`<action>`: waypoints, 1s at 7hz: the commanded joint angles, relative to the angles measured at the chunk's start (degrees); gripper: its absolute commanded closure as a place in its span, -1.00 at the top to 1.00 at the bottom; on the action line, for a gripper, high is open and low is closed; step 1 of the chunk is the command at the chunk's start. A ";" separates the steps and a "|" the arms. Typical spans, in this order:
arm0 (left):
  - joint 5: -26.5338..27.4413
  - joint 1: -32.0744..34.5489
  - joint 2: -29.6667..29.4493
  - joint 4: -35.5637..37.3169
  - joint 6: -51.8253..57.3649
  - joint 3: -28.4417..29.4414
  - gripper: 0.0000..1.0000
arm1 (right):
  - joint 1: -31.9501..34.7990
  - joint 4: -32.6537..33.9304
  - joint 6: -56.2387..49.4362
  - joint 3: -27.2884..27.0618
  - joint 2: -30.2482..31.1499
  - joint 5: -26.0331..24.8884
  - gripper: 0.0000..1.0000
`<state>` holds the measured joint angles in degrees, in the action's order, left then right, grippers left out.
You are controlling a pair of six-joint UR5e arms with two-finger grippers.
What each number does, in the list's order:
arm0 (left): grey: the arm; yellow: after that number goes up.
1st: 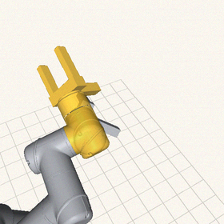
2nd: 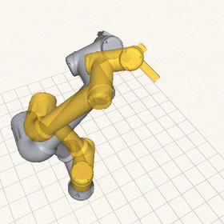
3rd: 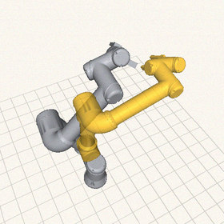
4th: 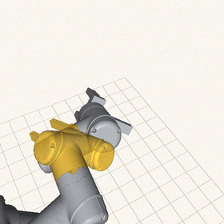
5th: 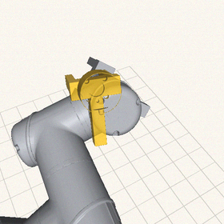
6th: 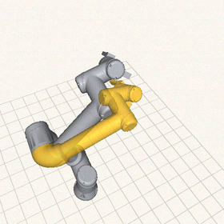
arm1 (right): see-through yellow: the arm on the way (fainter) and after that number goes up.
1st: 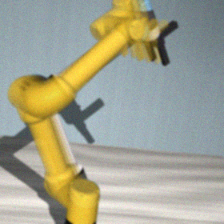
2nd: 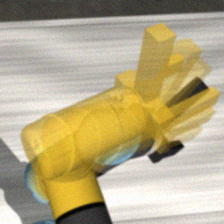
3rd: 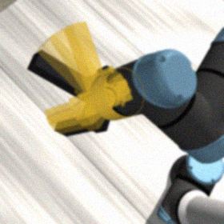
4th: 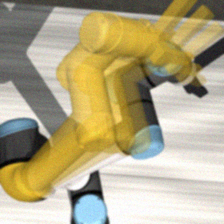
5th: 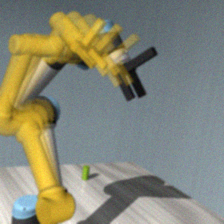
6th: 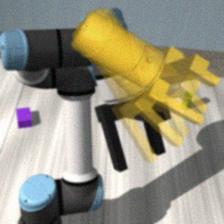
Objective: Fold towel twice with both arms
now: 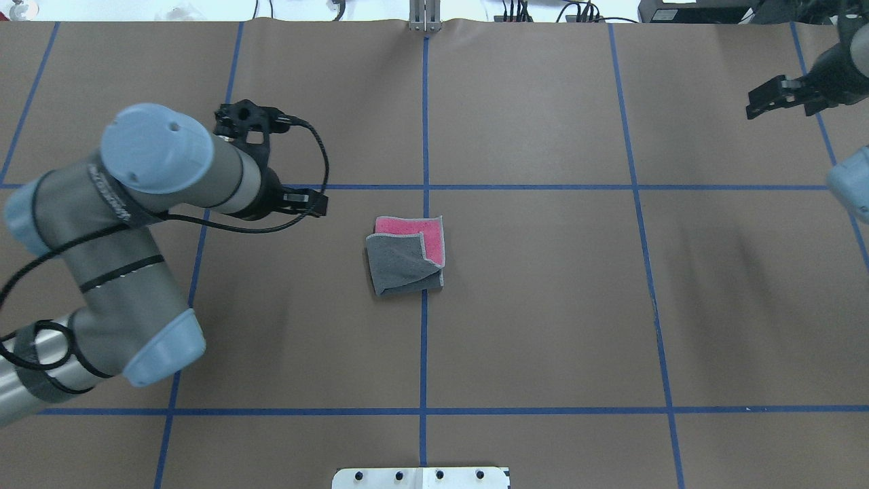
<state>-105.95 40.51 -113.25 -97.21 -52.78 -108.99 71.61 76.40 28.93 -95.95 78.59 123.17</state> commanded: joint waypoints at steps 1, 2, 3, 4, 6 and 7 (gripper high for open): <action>-9.93 14.70 11.51 0.97 23.67 -2.81 1.00 | 8.94 -0.28 -16.46 3.55 6.02 4.43 0.99; -13.72 22.78 14.51 1.49 32.92 -1.85 1.00 | 12.99 -0.28 -21.84 5.66 8.14 4.80 0.99; -18.37 29.39 16.72 1.50 40.75 0.86 1.00 | 15.03 -0.37 -23.20 6.90 10.42 4.89 0.99; -22.24 35.02 19.44 1.50 47.44 4.19 1.00 | 17.48 -0.46 -23.39 6.83 12.79 4.72 0.99; -24.47 41.82 24.11 0.71 50.58 12.71 1.00 | 20.49 -0.55 -24.26 6.39 16.41 4.89 0.99; -24.83 43.50 23.95 0.62 55.46 16.41 1.00 | 20.76 -0.55 -24.36 6.21 16.85 5.33 0.99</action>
<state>-129.86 81.17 -90.12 -96.42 -1.70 -97.25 91.58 75.84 4.93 -89.48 94.35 128.11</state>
